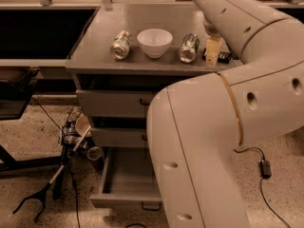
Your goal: Pick rxbar chocolate from bottom drawer and place on counter
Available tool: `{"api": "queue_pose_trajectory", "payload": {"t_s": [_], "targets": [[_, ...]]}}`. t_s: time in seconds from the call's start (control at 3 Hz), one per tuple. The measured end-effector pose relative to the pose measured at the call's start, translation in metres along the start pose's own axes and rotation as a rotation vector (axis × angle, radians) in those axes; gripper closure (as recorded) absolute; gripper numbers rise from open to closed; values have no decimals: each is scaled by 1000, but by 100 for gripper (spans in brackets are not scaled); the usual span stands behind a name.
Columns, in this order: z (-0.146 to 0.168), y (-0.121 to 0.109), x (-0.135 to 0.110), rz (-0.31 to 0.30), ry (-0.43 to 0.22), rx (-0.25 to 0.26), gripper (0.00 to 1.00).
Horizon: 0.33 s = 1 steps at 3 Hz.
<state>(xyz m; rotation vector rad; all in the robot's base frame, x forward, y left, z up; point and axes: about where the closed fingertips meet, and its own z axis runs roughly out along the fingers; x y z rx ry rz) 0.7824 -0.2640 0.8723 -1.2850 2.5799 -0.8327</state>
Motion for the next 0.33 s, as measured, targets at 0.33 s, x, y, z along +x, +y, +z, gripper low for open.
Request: {"api": "queue_pose_trajectory", "payload": {"t_s": [0.33], "targets": [[0,0,0,0,0,0,0]]}}
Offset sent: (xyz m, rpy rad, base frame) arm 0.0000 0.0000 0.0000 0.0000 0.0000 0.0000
